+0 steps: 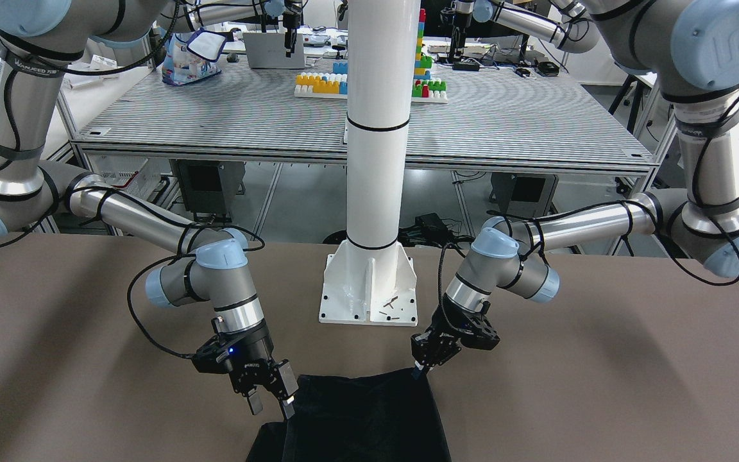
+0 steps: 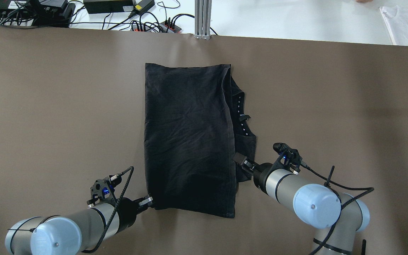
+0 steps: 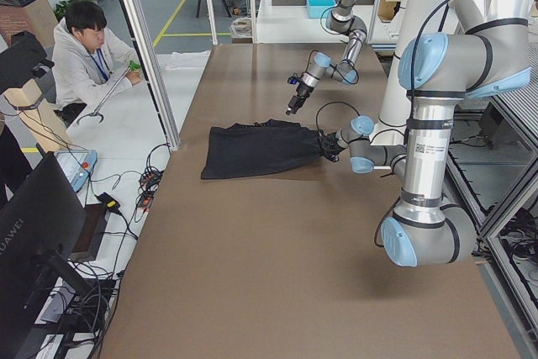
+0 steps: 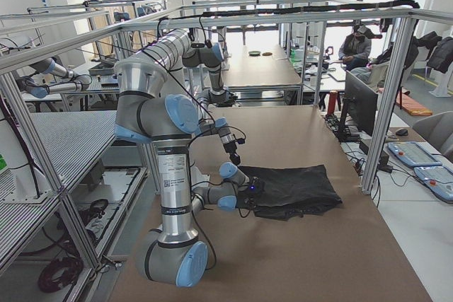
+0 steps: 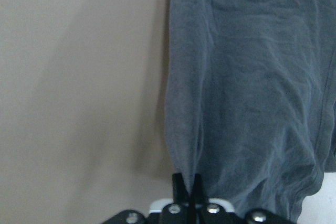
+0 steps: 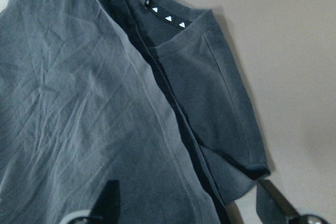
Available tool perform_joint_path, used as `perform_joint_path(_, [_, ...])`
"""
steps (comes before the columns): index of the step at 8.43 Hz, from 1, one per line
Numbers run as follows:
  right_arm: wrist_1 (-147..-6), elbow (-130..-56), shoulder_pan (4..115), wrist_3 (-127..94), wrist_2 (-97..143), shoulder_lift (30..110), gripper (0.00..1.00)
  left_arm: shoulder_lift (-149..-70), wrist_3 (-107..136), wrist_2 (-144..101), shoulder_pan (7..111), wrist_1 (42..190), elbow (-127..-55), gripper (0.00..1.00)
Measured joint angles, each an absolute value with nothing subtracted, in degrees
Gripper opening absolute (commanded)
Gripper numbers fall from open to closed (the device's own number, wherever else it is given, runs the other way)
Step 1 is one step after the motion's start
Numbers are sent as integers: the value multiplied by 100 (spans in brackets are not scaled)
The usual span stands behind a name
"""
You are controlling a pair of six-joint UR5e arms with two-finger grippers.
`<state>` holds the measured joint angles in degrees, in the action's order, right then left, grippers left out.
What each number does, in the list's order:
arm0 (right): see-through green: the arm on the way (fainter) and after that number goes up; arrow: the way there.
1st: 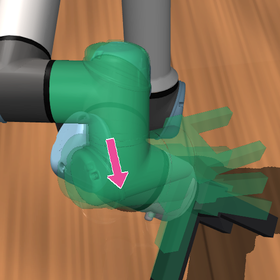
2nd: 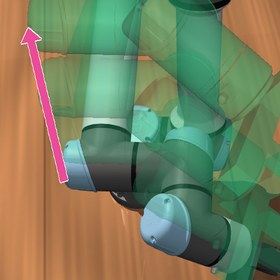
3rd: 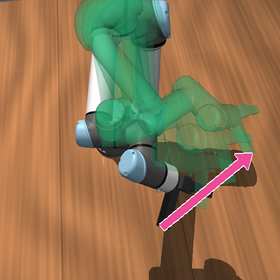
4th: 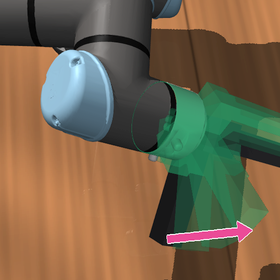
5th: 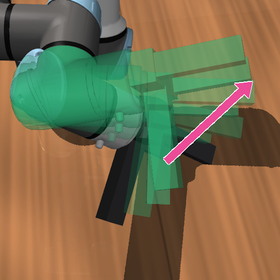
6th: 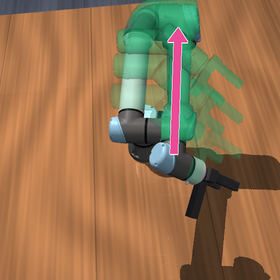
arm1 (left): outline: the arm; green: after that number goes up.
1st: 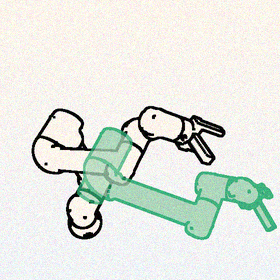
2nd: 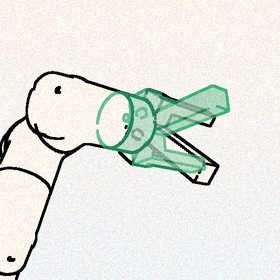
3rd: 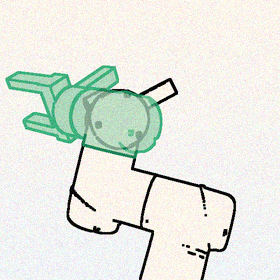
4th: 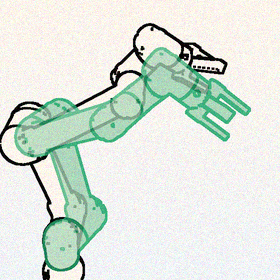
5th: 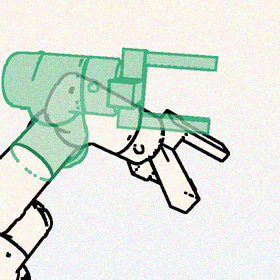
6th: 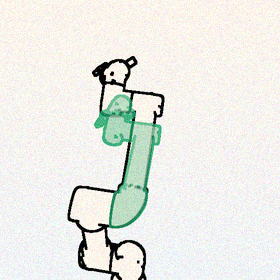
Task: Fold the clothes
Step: 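Grasp the near corners of the shirt with both grippers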
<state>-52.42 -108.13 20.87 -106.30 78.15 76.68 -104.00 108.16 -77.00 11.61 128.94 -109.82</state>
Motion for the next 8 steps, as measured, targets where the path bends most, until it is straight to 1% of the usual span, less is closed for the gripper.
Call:
perform_joint_path(2, [-5725, -10963, 1627, -11081, 7489, 7776, 92, -10383, 10811, -7682, 1103, 12893, -10969, 0])
perform_joint_path(3, [-5906, -10909, 1452, -11198, 7292, 7733, 91, -10381, 10807, -7673, 1090, 12890, -10964, 0])
perform_joint_path(5, [-6042, -10668, 1452, -11234, 7127, 7571, 91, -10377, 10799, -7666, 1084, 12886, -10958, 0])
perform_joint_path(6, [-6065, -10503, 1563, -11211, 7106, 7471, 89, -10376, 10796, -7664, 1082, 12885, -10955, 0])
perform_joint_path(7, [-6071, -10291, 1688, -11186, 7098, 7329, 84, -10376, 10794, -7664, 1081, 12885, -10952, 0])
perform_joint_path(8, [-6073, -10153, 1776, -11176, 7095, 7209, 81, -10377, 10793, -7664, 1076, 12885, -10946, 0])
